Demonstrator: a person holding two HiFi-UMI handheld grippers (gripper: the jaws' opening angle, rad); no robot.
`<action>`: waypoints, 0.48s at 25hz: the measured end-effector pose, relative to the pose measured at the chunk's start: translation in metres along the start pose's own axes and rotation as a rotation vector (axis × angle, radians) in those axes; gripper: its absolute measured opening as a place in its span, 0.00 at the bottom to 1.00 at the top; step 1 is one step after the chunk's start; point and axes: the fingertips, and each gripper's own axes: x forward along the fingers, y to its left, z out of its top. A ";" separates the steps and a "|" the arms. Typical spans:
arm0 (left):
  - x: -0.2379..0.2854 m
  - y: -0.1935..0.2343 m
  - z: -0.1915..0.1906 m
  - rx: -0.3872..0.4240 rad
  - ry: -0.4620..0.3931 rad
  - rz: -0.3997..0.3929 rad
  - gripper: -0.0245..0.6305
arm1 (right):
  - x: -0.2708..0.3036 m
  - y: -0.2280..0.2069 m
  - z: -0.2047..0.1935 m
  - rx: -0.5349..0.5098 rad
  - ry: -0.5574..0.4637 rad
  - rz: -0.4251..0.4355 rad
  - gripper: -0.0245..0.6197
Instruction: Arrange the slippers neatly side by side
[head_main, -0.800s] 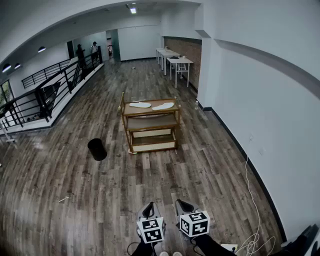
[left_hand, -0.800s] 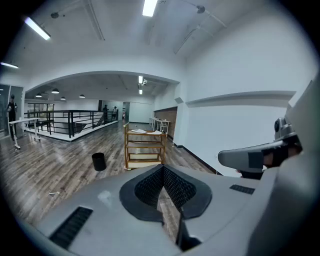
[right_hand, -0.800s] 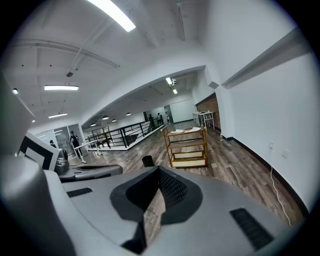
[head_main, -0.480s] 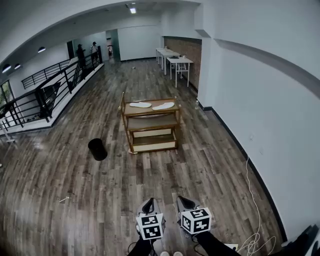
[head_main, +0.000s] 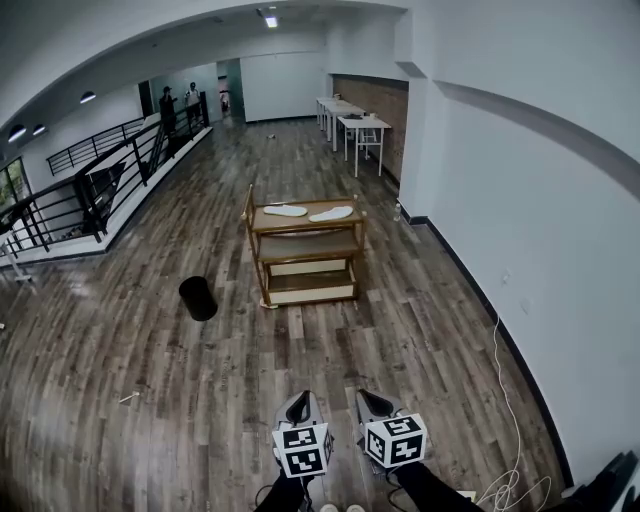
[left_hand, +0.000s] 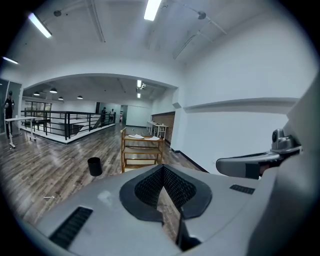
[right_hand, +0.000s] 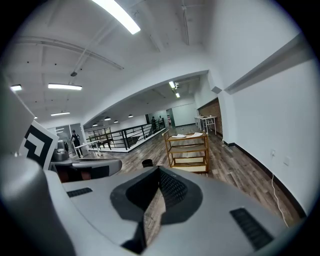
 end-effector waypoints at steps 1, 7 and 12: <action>0.000 0.000 0.003 0.002 -0.004 -0.004 0.04 | 0.000 0.001 0.003 -0.002 -0.004 0.003 0.04; -0.004 0.009 0.006 0.005 -0.005 0.002 0.04 | 0.003 0.011 0.022 -0.020 -0.031 0.008 0.04; -0.010 0.019 -0.009 -0.029 0.014 0.008 0.04 | 0.006 0.014 0.015 0.016 -0.027 -0.028 0.04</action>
